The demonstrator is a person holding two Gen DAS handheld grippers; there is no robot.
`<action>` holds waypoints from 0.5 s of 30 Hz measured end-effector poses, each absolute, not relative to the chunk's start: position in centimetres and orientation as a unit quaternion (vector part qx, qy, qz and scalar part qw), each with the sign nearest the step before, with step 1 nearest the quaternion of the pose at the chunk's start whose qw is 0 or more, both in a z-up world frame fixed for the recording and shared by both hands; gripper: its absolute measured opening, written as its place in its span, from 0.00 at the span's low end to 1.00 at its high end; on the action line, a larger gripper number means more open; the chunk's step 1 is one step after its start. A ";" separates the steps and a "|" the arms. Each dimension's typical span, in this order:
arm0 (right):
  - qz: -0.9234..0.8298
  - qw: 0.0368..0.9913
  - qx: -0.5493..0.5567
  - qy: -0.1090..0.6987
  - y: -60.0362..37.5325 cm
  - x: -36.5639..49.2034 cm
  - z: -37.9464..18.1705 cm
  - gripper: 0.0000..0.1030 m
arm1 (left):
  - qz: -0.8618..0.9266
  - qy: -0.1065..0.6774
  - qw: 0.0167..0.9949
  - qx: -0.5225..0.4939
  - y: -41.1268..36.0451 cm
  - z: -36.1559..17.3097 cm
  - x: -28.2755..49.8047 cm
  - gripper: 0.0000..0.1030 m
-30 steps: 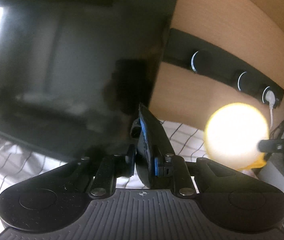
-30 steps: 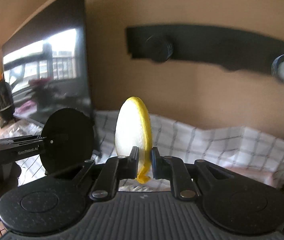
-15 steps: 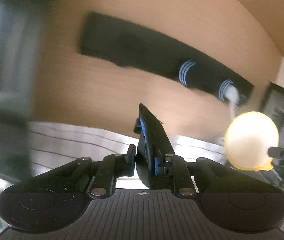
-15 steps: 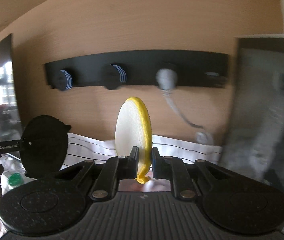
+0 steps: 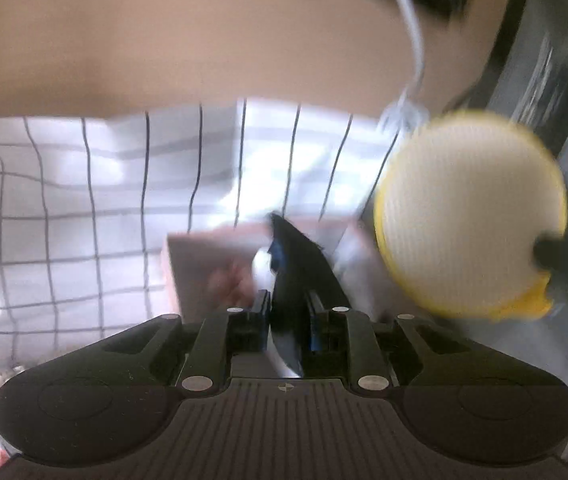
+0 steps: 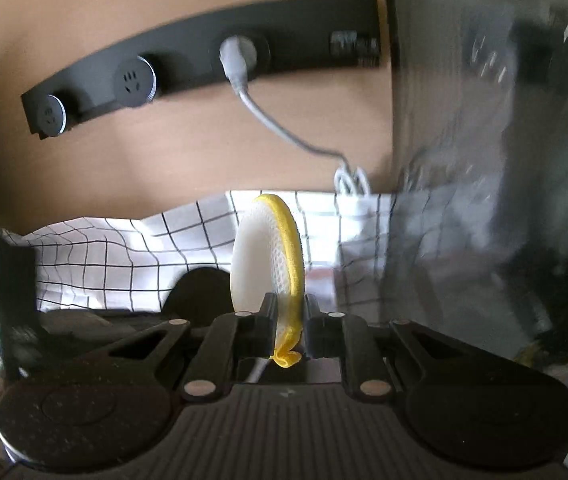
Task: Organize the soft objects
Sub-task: 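Carry the eye mask and yellow pad into the pink box and release both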
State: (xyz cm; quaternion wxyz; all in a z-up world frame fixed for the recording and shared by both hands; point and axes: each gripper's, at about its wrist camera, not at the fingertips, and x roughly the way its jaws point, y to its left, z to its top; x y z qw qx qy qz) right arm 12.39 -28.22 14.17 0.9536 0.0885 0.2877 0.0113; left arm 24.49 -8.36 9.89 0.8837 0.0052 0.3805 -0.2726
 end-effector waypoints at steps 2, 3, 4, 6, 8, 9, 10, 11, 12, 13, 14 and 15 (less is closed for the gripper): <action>0.019 0.945 0.107 0.307 -28.2 13.9 12.9 0.13 | -0.266 0.391 0.881 0.019 -8.5 9.1 24.5 0.26; 0.020 0.940 0.114 0.320 -28.2 14.9 12.1 0.13 | -0.267 0.391 0.881 0.015 -8.2 8.9 24.4 0.26; 0.020 0.936 0.117 0.332 -28.0 15.7 11.3 0.13 | -0.270 0.390 0.880 0.007 -7.9 8.8 24.4 0.27; 0.013 0.925 0.119 0.361 -27.7 17.1 9.7 0.13 | -0.274 0.388 0.880 -0.006 -7.3 8.9 24.8 0.30; 0.012 0.915 0.117 0.385 -27.5 18.3 8.3 0.13 | -0.260 0.381 0.887 0.001 -6.6 9.4 24.7 0.31; 0.013 0.911 0.121 0.393 -27.4 18.8 7.7 0.13 | -0.257 0.375 0.891 0.003 -6.2 9.6 24.6 0.31; 0.013 0.909 0.122 0.399 -27.4 19.1 7.3 0.13 | -0.255 0.370 0.893 0.001 -5.8 9.9 24.7 0.31; 0.012 0.907 0.123 0.403 -27.4 19.4 7.0 0.13 | -0.254 0.364 0.896 -0.004 -5.2 10.2 24.6 0.31; 0.011 0.906 0.123 0.405 -27.3 19.7 6.8 0.13 | -0.254 0.361 0.897 -0.009 -4.8 10.5 24.6 0.31; 0.009 0.906 0.119 0.406 -27.1 19.9 6.7 0.14 | -0.251 0.357 0.899 -0.014 -4.4 10.7 24.5 0.31; 0.006 0.907 0.116 0.405 -27.0 20.1 6.6 0.14 | -0.249 0.353 0.902 -0.017 -4.1 10.9 24.4 0.31; 0.002 0.909 0.110 0.403 -26.9 20.3 6.6 0.14 | -0.249 0.349 0.903 -0.019 -4.0 11.3 24.4 0.31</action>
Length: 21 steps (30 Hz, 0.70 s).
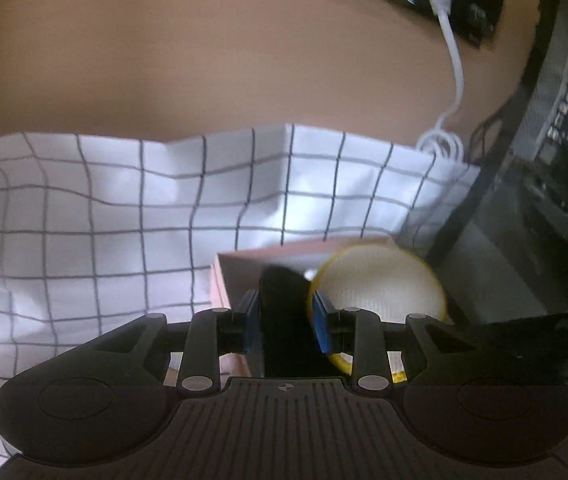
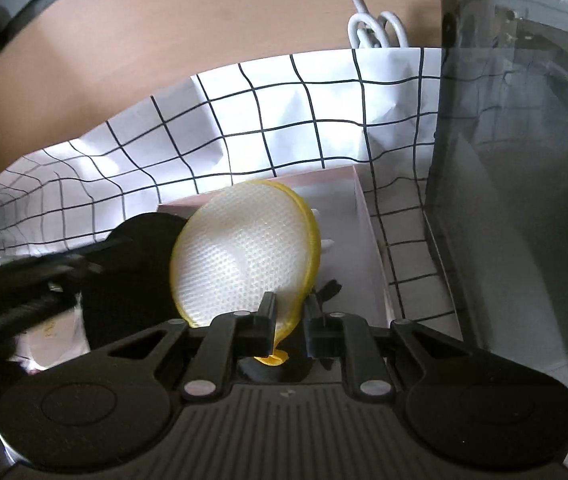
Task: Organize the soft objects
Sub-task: 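Carry the eye mask and yellow pad into the pink box and release both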
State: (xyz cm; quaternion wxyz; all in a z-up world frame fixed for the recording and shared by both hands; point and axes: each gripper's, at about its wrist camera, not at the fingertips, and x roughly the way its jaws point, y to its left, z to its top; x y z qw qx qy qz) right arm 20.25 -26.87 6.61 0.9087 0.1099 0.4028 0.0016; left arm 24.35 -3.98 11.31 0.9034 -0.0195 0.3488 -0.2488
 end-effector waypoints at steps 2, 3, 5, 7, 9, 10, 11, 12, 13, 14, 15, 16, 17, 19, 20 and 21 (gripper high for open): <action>-0.009 0.912 0.095 0.399 -26.6 20.6 6.8 0.14 | -0.254 0.343 0.904 -0.019 -3.7 12.0 24.0 0.31; -0.018 0.913 0.085 0.398 -26.5 20.8 6.7 0.14 | -0.257 0.343 0.903 -0.016 -3.9 12.0 23.9 0.31; -0.033 0.913 0.074 0.400 -26.8 21.0 6.7 0.14 | -0.259 0.353 0.899 -0.011 -4.4 11.6 23.9 0.28; -0.031 0.912 0.076 0.402 -27.0 20.8 6.9 0.14 | -0.255 0.367 0.895 -0.007 -4.9 10.8 24.0 0.24; -0.019 0.913 0.093 0.397 -27.6 20.0 7.4 0.16 | -0.248 0.374 0.893 0.005 -5.4 10.1 24.3 0.24; -0.013 0.913 0.100 0.395 -27.7 19.7 7.7 0.18 | -0.249 0.378 0.892 0.012 -5.7 9.7 24.5 0.23; -0.010 0.915 0.101 0.390 -27.7 19.2 8.1 0.24 | -0.251 0.383 0.889 0.013 -6.0 9.4 24.7 0.21; -0.009 0.919 0.096 0.383 -27.6 18.7 8.5 0.28 | -0.256 0.389 0.885 0.014 -6.3 9.0 24.9 0.21; -0.011 0.923 0.088 0.375 -27.5 18.3 8.8 0.30 | -0.261 0.394 0.881 0.016 -6.6 8.7 25.1 0.21; -0.013 0.927 0.079 0.366 -27.4 17.8 9.2 0.32 | -0.263 0.397 0.879 0.022 -7.0 8.4 25.3 0.21; -0.014 0.931 0.072 0.357 -27.3 17.4 9.6 0.32 | -0.266 0.399 0.877 0.030 -7.4 8.1 25.4 0.21; -0.015 0.935 0.068 0.348 -27.2 17.0 9.9 0.32 | -0.268 0.400 0.876 0.036 -7.7 7.9 25.4 0.21; -0.015 0.938 0.067 0.339 -27.3 16.8 10.3 0.32 | -0.270 0.402 0.874 0.039 -7.8 7.7 25.6 0.21; -0.014 0.945 0.064 0.321 -27.4 16.4 10.9 0.32 | -0.276 0.404 0.872 0.026 -7.3 8.1 25.6 0.21; -0.013 0.947 0.064 0.314 -27.4 16.4 11.1 0.32 | -0.281 0.401 0.872 0.015 -6.7 8.5 25.5 0.22; -0.011 0.948 0.063 0.311 -27.3 16.6 11.0 0.34 | -0.284 0.397 0.873 0.006 -6.1 9.1 25.4 0.22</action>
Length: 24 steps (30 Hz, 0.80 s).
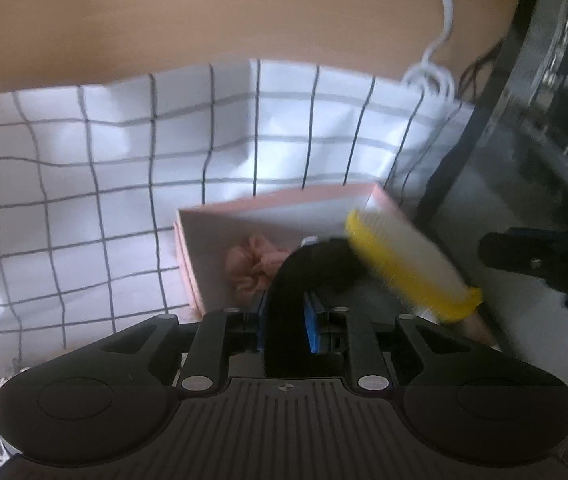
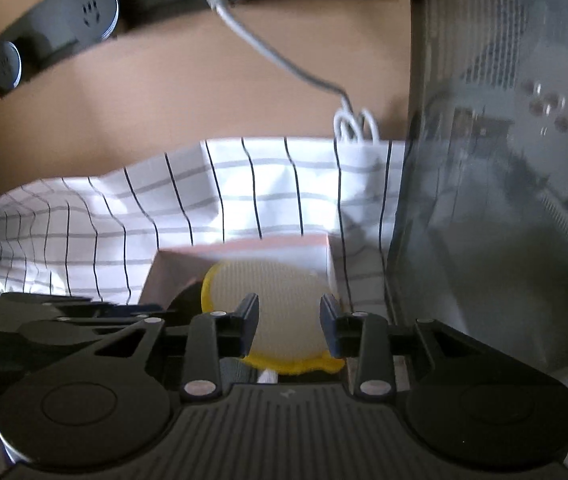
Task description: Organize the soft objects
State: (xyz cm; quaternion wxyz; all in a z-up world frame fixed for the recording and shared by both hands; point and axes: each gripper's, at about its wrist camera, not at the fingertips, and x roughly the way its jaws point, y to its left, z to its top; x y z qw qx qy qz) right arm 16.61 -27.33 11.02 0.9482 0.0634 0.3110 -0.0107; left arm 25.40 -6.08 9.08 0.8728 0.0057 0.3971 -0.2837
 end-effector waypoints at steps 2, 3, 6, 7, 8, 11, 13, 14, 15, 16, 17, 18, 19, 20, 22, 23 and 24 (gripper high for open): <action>-0.003 0.947 0.062 0.314 -26.9 17.3 10.5 0.37 | -0.284 0.386 0.878 -0.011 -4.8 10.1 25.1 0.21; 0.005 0.946 0.059 0.319 -26.5 17.7 10.0 0.37 | -0.283 0.379 0.881 -0.022 -3.9 10.8 24.9 0.22; 0.017 0.939 0.044 0.342 -24.6 19.5 8.3 0.37 | -0.281 0.361 0.888 -0.050 -1.6 12.0 24.2 0.22; 0.019 0.936 0.040 0.350 -24.0 20.0 7.6 0.37 | -0.278 0.357 0.890 -0.058 -0.9 12.3 23.8 0.21; 0.020 0.932 0.037 0.359 -23.6 20.6 6.9 0.38 | -0.276 0.354 0.891 -0.064 -0.2 12.7 23.5 0.22; 0.014 0.932 0.008 0.362 -22.2 21.8 5.9 0.41 | -0.271 0.347 0.895 -0.075 1.7 13.3 22.1 0.21; 0.014 0.930 -0.012 0.368 -21.5 22.4 5.7 0.42 | -0.263 0.345 0.897 -0.082 3.4 13.5 20.8 0.21; 0.015 0.929 -0.016 0.370 -21.2 22.8 5.5 0.42 | -0.257 0.342 0.900 -0.084 4.3 13.5 20.0 0.21; 0.015 0.928 -0.020 0.372 -21.0 23.1 5.4 0.43 | -0.249 0.339 0.903 -0.084 5.1 13.5 19.3 0.21; 0.012 0.928 -0.024 0.371 -20.8 23.3 5.2 0.43 | -0.243 0.335 0.907 -0.083 6.1 13.3 18.6 0.21; 0.009 0.929 -0.027 0.370 -20.8 23.3 5.1 0.43 | -0.234 0.331 0.911 -0.081 7.1 13.1 17.8 0.21; 0.008 0.930 -0.029 0.367 -20.5 23.2 5.2 0.46 | -0.226 0.328 0.914 -0.077 8.1 12.9 17.0 0.21; 0.011 0.931 -0.029 0.364 -20.4 23.0 5.2 0.48 | -0.214 0.328 0.917 -0.074 9.1 12.5 16.1 0.22; 0.015 0.932 -0.032 0.361 -20.2 22.6 5.3 0.55 | -0.203 0.330 0.919 -0.073 10.3 11.9 15.3 0.21; 0.017 0.935 -0.041 0.352 -19.7 21.6 5.8 0.63 | -0.181 0.342 0.919 -0.076 12.4 10.7 14.1 0.21; 0.015 0.937 -0.046 0.347 -19.5 21.2 6.0 0.64 | -0.170 0.349 0.918 -0.077 13.5 9.9 13.5 0.21; 0.013 0.939 -0.050 0.340 -19.2 20.5 6.3 0.65 | -0.160 0.354 0.918 -0.077 14.5 9.2 13.0 0.21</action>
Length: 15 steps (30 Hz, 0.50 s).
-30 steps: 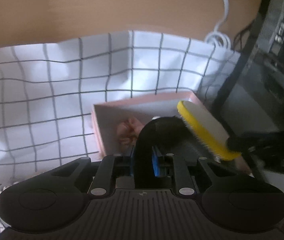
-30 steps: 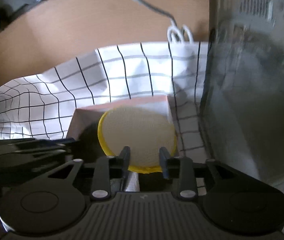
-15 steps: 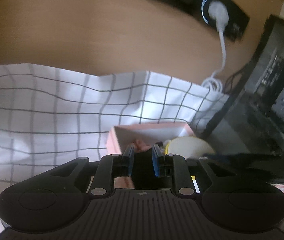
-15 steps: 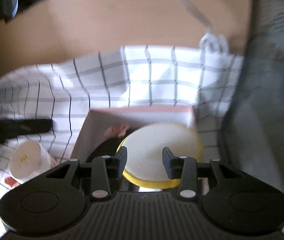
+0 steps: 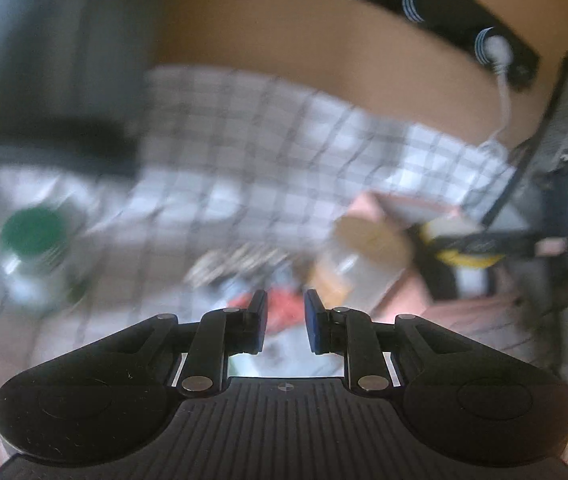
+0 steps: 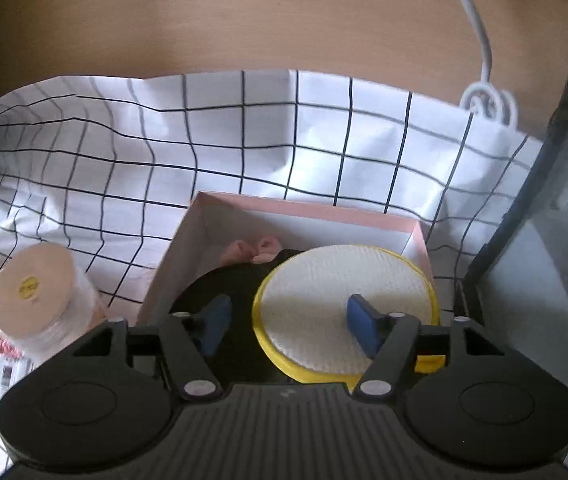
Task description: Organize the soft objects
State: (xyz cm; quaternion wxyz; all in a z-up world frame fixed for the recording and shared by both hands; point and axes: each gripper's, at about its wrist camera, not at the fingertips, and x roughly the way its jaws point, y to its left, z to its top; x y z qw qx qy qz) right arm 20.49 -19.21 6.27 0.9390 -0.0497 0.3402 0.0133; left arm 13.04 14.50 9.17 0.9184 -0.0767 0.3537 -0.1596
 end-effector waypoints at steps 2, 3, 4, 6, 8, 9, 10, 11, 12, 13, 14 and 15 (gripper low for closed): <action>0.012 0.944 -0.050 0.326 -18.8 19.2 6.9 0.67 | -0.135 0.360 0.920 -0.073 16.2 7.7 12.4 0.21; 0.011 0.948 -0.048 0.316 -18.5 18.1 7.3 0.71 | -0.121 0.364 0.921 -0.073 17.0 7.0 12.1 0.21; 0.009 0.951 -0.046 0.305 -18.4 17.1 7.7 0.74 | -0.109 0.369 0.920 -0.077 17.8 6.3 11.9 0.21; 0.007 0.959 -0.042 0.281 -17.8 14.9 8.4 0.82 | -0.091 0.375 0.918 -0.092 19.3 5.2 11.6 0.21; 0.012 0.964 -0.039 0.263 -17.1 12.6 9.0 0.85 | -0.082 0.375 0.918 -0.102 20.2 4.6 11.5 0.21; 0.021 0.966 -0.038 0.257 -16.7 11.4 9.1 0.87 | -0.080 0.375 0.918 -0.105 20.5 4.4 11.6 0.21; 0.029 0.966 -0.037 0.255 -16.2 10.5 9.1 0.88 | -0.083 0.376 0.917 -0.107 20.6 4.4 11.8 0.21; 0.038 0.965 -0.038 0.256 -15.7 9.6 9.0 0.90 | -0.088 0.377 0.915 -0.109 20.5 4.3 12.0 0.21; 0.049 0.964 -0.042 0.258 -15.1 8.6 8.8 0.90 | -0.096 0.378 0.914 -0.113 20.3 4.3 12.3 0.21; 0.055 0.963 -0.048 0.259 -14.5 7.9 8.4 0.90 | -0.106 0.379 0.912 -0.115 20.1 4.3 12.4 0.21; 0.061 0.962 -0.055 0.261 -14.0 7.3 8.1 0.90 | -0.116 0.379 0.910 -0.119 19.8 4.3 12.7 0.21; 0.068 0.960 -0.066 0.265 -13.3 6.7 7.6 0.90 | -0.127 0.382 0.907 -0.125 19.3 4.3 13.2 0.21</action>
